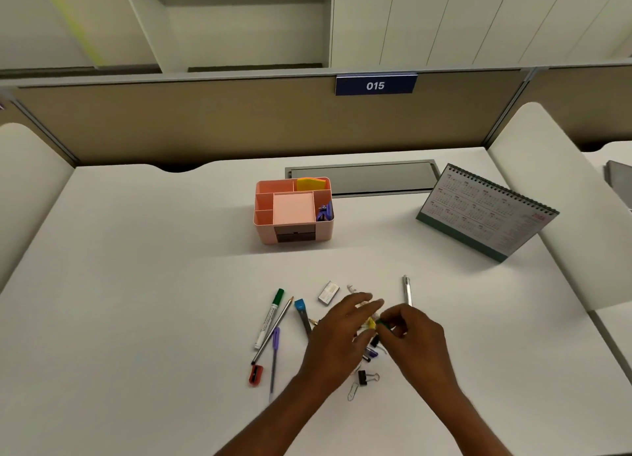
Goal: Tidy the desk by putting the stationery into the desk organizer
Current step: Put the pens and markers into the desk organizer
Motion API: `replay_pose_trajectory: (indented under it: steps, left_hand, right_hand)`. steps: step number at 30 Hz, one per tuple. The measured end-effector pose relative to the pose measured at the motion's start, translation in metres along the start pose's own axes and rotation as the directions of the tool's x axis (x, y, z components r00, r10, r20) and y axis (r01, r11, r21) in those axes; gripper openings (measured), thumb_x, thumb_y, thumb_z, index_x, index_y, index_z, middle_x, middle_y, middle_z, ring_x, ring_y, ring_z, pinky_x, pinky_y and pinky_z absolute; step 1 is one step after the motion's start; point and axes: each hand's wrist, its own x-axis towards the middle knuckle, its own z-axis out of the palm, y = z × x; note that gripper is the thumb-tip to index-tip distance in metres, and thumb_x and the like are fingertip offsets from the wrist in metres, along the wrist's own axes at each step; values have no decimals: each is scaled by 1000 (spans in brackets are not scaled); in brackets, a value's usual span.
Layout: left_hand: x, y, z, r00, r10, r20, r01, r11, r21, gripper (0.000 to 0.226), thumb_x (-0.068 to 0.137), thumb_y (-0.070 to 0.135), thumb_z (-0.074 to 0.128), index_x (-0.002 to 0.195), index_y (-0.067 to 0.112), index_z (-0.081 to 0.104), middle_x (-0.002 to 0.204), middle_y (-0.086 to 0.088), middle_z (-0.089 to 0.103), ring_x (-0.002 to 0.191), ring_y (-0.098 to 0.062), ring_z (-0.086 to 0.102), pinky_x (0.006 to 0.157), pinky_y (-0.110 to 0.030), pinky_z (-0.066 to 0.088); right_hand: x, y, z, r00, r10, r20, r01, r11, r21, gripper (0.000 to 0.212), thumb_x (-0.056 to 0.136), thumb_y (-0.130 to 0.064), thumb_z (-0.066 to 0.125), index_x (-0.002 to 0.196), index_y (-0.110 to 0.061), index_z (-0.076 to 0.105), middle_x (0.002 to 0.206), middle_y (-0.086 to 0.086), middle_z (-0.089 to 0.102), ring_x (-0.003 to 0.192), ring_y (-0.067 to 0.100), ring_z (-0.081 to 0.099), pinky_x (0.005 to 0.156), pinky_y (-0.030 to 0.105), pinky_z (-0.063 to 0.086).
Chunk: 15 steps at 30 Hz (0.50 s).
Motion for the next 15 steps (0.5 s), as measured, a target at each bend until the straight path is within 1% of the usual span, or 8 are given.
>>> replay_pose_trajectory:
  steps: [2, 4, 6, 8, 11, 13, 15]
  left_hand:
    - [4, 2, -6, 998, 50, -48, -48, 998, 36, 49, 98, 19, 71, 145, 29, 61, 143, 9, 63, 132, -6, 56, 110, -17, 45]
    - [6, 2, -14, 993, 70, -100, -65, 997, 50, 49, 94, 16, 75, 141, 25, 65, 132, 6, 71, 124, -8, 62, 106, -16, 46]
    - [7, 0, -21, 985, 72, -159, -65, 997, 52, 49, 90, 13, 80, 137, 21, 68, 125, 5, 74, 117, -10, 65, 101, -24, 55]
    - [8, -2, -29, 975, 58, -213, -51, 998, 40, 47, 90, 14, 80, 136, 18, 70, 121, 3, 76, 109, -12, 69, 91, -30, 62]
    - [13, -7, -50, 958, 26, -286, -17, 999, 34, 45, 94, 19, 77, 138, 21, 68, 117, 4, 76, 97, -7, 69, 83, -27, 62]
    - [19, -12, -69, 944, -14, -329, 23, 999, 25, 46, 95, 22, 77, 139, 21, 67, 115, 5, 76, 92, -5, 70, 83, -24, 62]
    - [27, -19, -92, 915, -70, -398, 68, 998, -18, 48, 93, 20, 78, 139, 19, 67, 116, 9, 74, 92, 2, 70, 84, -17, 60]
  right_hand:
    - [2, -19, -1, 999, -31, -25, 33, 996, 85, 19, 85, -27, 82, 80, -37, 66, 78, -19, 70, 74, 1, 67, 64, 11, 52]
    - [5, -35, 0, 998, -46, -52, 54, 985, 167, 19, 85, -24, 82, 77, -33, 67, 77, -20, 70, 73, 1, 68, 67, 8, 50]
    - [9, -49, 3, 997, -47, -60, 59, 975, 212, 19, 85, -22, 82, 76, -29, 68, 75, -16, 70, 73, 1, 69, 66, 7, 50]
    - [14, -61, 6, 996, -63, -60, 76, 965, 251, 16, 85, -19, 82, 78, -27, 70, 75, -13, 71, 76, 2, 68, 64, 7, 49]
    - [21, -78, 12, 992, -121, -40, 128, 946, 299, 11, 87, -24, 82, 92, -26, 72, 84, -13, 72, 84, 2, 69, 71, 11, 54]
    - [25, -83, 17, 992, -127, -24, 128, 941, 313, 14, 87, -28, 81, 98, -27, 72, 88, -13, 72, 86, 3, 68, 73, 13, 56]
    - [30, -82, 24, 994, -112, -5, 108, 948, 298, 13, 88, -28, 80, 98, -29, 71, 88, -14, 72, 86, 2, 68, 72, 13, 56]
